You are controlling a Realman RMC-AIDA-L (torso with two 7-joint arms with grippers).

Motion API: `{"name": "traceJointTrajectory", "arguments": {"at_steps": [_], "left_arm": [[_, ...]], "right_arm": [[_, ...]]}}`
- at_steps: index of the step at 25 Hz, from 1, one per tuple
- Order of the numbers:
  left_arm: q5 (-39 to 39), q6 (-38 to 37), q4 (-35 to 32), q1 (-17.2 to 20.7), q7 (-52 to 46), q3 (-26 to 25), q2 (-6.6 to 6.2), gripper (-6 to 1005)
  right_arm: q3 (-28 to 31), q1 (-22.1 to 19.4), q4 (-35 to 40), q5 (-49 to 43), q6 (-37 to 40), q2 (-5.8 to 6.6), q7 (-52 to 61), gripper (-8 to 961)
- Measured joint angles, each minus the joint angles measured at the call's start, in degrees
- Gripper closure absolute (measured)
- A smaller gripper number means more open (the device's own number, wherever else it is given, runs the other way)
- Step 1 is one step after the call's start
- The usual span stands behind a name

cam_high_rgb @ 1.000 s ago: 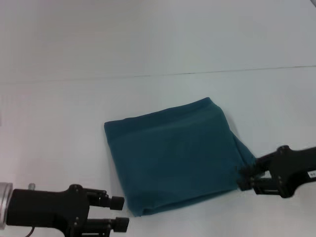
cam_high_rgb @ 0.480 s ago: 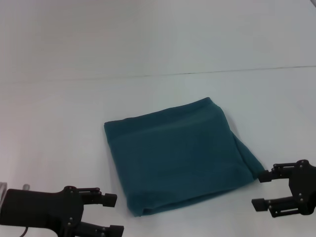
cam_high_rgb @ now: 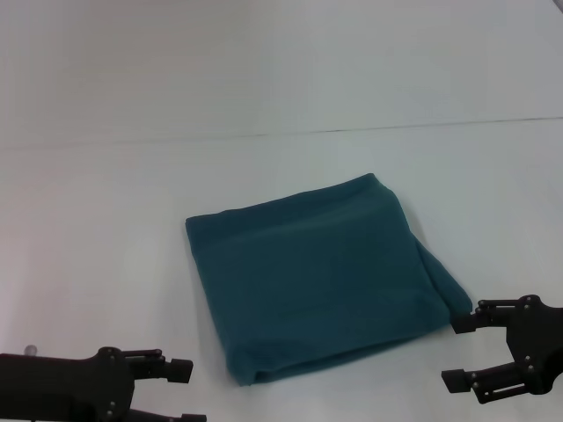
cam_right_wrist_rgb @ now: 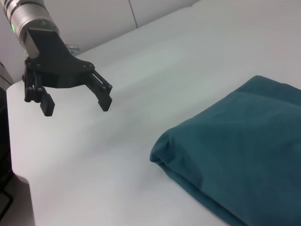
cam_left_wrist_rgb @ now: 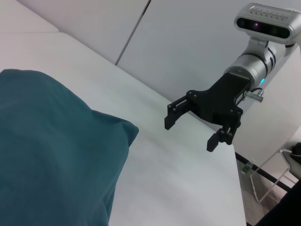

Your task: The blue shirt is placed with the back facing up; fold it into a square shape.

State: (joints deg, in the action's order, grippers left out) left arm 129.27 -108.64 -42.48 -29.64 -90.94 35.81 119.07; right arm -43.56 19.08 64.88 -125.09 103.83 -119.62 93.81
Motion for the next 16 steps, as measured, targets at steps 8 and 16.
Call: {"name": "traceJointTrajectory", "arguments": {"at_steps": [8,16], "left_arm": [[0.02,-0.08,-0.06,0.1,0.22,-0.38,-0.08,62],[0.02,0.04,-0.37,0.11,0.32,-0.49,-0.07,63]], "right_arm": [[-0.04,-0.01,-0.29,-0.44,0.06,-0.16,0.03,33],[-0.03,0.0,-0.77,-0.5,0.06,-0.18,0.08,33]]}}
